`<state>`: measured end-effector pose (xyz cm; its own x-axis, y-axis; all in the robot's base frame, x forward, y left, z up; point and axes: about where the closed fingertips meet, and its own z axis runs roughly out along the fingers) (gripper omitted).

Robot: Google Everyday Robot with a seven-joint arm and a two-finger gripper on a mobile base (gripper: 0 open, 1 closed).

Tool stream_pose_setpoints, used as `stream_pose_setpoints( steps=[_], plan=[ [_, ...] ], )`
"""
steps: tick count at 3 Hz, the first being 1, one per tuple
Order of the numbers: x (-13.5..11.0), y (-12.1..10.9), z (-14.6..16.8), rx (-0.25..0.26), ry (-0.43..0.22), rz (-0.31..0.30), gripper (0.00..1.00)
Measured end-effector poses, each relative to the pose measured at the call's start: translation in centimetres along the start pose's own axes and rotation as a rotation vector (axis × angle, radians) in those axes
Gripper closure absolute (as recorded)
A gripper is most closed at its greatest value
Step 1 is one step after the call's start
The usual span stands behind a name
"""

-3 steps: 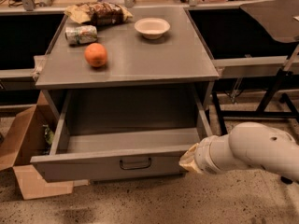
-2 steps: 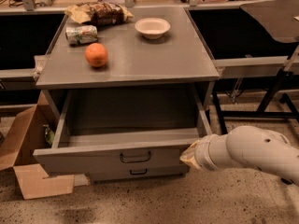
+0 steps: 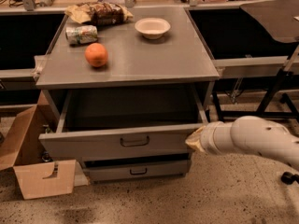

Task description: Close top drawer

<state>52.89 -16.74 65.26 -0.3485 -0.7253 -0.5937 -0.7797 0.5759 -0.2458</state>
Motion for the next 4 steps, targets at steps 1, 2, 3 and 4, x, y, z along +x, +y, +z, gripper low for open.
stream_pose_setpoints(
  steps=[1, 2, 3, 4],
  plan=[
    [-1.6, -3.7, 1.1, 0.026, -0.042, 0.0, 1.0],
    [-1.6, -3.7, 1.2, 0.026, -0.042, 0.0, 1.0],
    [-2.2, -5.4, 2.9, 0.028, -0.062, -0.013, 1.0],
    [-3.2, -7.7, 4.8, 0.035, -0.085, -0.03, 1.0]
  ],
)
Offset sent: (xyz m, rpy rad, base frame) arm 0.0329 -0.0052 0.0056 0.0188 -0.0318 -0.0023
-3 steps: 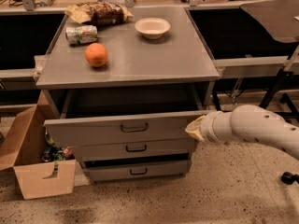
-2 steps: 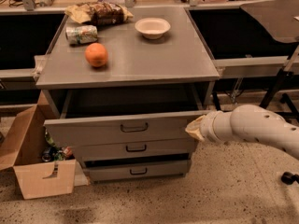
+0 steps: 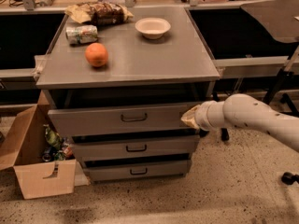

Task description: Close top drawer

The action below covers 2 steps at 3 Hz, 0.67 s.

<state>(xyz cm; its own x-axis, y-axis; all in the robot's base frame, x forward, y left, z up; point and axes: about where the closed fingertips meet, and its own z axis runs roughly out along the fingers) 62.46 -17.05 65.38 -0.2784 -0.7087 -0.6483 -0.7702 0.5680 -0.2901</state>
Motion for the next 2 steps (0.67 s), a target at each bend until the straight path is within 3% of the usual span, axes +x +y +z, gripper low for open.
stream_pose_setpoints(
  steps=[1, 2],
  plan=[
    [-1.24, -1.63, 1.24, 0.008, -0.031, -0.022, 1.0],
    [-1.93, -1.81, 0.65, 0.007, -0.064, -0.042, 1.0]
  ],
)
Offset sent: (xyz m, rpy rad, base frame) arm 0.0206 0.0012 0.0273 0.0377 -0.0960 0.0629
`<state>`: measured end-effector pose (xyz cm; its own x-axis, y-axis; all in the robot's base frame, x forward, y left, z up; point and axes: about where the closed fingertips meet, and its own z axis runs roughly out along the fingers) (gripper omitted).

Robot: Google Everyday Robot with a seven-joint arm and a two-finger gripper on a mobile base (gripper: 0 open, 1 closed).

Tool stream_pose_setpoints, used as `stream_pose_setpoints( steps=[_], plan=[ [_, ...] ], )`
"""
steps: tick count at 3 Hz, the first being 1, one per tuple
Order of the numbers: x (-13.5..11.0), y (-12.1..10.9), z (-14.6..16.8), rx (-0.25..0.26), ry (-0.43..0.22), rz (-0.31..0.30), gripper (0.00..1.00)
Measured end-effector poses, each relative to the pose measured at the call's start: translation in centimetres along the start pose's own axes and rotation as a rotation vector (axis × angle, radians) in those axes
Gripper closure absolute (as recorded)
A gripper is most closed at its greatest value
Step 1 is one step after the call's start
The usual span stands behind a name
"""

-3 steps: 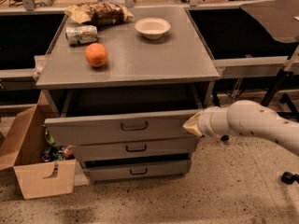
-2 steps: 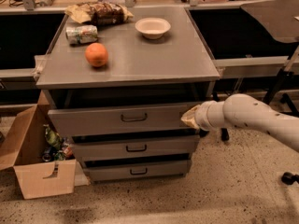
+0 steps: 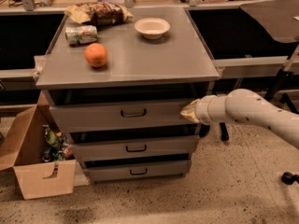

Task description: Close top drawer

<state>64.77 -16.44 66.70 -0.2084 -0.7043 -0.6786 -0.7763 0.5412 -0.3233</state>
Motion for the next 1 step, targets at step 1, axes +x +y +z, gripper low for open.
stream_pose_setpoints(
  steps=[1],
  plan=[
    [-0.03, 1.57, -2.74, -0.018, -0.024, 0.01, 1.0]
  ],
)
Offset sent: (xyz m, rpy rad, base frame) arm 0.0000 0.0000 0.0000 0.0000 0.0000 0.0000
